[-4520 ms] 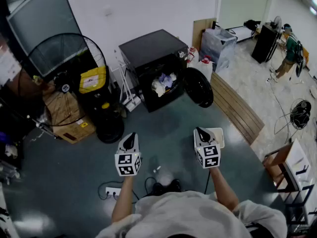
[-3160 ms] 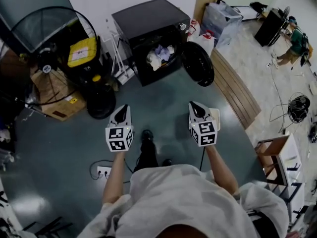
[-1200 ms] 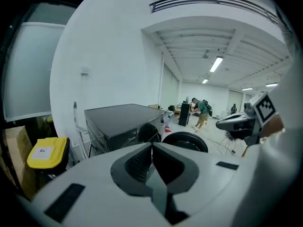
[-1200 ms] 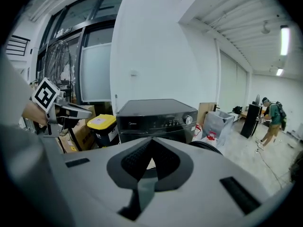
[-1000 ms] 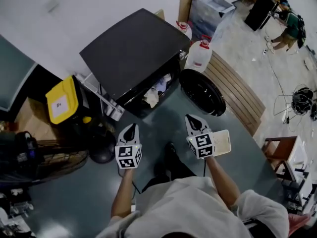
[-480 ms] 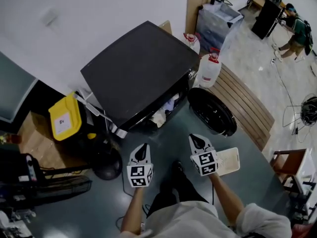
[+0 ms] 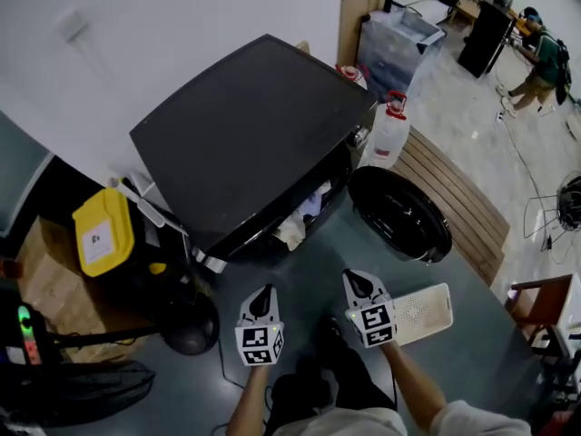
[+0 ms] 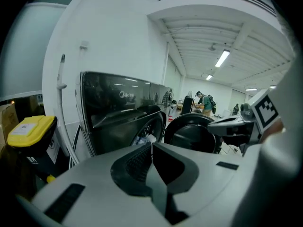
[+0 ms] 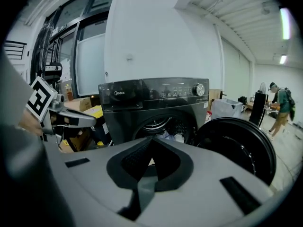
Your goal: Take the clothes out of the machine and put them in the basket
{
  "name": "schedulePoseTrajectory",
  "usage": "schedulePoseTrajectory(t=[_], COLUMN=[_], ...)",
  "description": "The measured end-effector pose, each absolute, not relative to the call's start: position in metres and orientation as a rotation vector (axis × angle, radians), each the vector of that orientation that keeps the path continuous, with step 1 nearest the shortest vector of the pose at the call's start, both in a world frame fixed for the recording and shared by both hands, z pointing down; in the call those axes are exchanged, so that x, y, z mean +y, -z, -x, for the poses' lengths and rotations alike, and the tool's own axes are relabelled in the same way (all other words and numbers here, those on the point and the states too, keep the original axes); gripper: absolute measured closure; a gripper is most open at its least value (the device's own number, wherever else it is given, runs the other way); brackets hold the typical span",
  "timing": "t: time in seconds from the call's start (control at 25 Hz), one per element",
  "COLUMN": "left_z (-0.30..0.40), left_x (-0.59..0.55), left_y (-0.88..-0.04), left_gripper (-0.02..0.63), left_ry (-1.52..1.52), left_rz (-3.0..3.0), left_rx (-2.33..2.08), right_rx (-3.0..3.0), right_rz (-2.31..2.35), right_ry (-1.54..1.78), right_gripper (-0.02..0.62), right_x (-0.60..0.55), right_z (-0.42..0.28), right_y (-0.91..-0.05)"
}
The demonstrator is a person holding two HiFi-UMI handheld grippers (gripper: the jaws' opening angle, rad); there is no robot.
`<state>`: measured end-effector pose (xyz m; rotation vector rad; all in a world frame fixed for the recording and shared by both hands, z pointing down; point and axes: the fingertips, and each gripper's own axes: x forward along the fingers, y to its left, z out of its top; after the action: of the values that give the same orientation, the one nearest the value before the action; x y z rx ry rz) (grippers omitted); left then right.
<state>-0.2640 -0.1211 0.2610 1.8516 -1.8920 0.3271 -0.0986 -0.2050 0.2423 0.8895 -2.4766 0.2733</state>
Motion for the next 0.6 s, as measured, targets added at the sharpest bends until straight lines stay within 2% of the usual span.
schedulePoseTrajectory(t=[0.6], left_z=[0.275], left_x=[-0.165], left_y=[-0.492], left_gripper=[0.581], left_ry=[-0.305], left_rz=[-1.935], left_rx=[-1.968], right_rx=[-2.574], right_rz=[-0.915], right_ry=[-0.153], right_gripper=[0.572], right_x=[-0.261], right_z=[0.112], right_y=[-0.457])
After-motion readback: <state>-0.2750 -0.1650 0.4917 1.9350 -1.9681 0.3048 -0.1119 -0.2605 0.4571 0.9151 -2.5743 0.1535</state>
